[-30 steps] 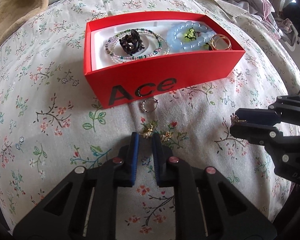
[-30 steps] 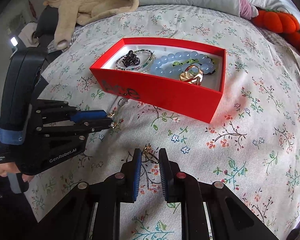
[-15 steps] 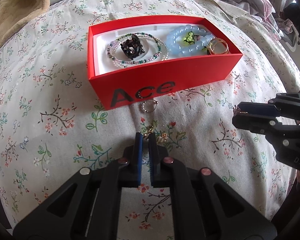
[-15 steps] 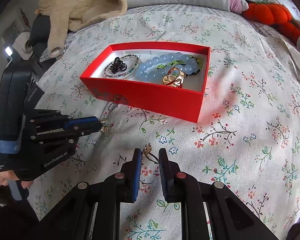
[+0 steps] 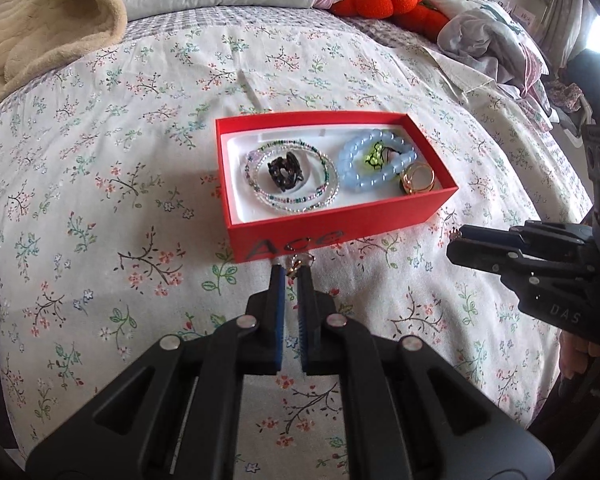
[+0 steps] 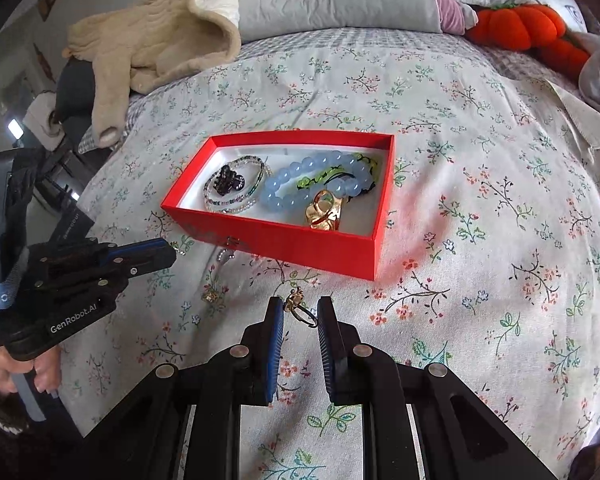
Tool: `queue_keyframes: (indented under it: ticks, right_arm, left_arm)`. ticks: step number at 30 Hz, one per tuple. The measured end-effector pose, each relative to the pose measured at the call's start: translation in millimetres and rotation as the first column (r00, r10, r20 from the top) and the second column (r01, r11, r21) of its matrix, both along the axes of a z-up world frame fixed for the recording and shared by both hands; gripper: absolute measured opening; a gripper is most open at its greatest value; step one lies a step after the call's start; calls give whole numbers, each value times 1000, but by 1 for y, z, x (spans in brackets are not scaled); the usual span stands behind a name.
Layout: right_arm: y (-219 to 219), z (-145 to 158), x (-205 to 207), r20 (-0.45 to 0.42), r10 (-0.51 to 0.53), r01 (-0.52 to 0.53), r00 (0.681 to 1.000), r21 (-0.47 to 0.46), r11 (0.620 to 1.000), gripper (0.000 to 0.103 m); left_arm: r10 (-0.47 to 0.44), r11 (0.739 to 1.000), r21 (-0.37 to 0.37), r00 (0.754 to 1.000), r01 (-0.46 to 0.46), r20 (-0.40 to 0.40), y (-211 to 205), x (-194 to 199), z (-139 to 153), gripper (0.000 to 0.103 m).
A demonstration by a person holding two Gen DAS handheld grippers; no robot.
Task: Organize jewelry
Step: 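Grasp a gold earring with the right tool while the left grasps another gold earring, then drop both gold earrings into the red box and open both tools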
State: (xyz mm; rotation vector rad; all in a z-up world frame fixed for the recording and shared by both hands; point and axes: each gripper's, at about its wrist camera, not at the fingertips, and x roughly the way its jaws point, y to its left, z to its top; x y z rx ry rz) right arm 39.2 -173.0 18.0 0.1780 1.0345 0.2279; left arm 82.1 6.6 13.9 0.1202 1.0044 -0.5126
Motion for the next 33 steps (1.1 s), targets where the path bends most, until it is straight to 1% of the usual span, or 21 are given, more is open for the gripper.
queue_keyframes:
  ticks: [4,9,13,21,27,29,30,33]
  right_arm:
    - [-12,10,5,21,-42,41,999,21,999,17]
    - [-24,19,12,35,-83,81,996,51,995,17]
    - [-27,21,18,38,-97,94,995,67,993,17]
    - [-23,21,27,36,-107,104,994,74,992,18]
    - [-24,20,31,33,-112,109,993,83,991,18]
    - [-25,20,32,31,-113,110,993,84,990,18]
    - [-26,19,33,30,-114,111,993,85,990,18]
    - [-28,19,34,29,-116,114,993,78,990,18]
  left_arm:
    - [23,999,-44,1000,-22,21,3,4,15,7]
    - [63,996,-71,998,-61,29,5,13,24,7]
    - [98,992,-85,995,-97,14,3,23,23,7]
    - [137,986,-93,990,-138,-16,-3,38,15,7]
    - [166,979,-115,986,-169,-36,-4,43,13,8]
    - [173,977,-119,984,-177,-42,-3,44,14,12]
    - [179,976,-121,983,-183,-42,-2,44,15,18]
    - [187,975,-116,982,-190,-37,0,43,17,20]
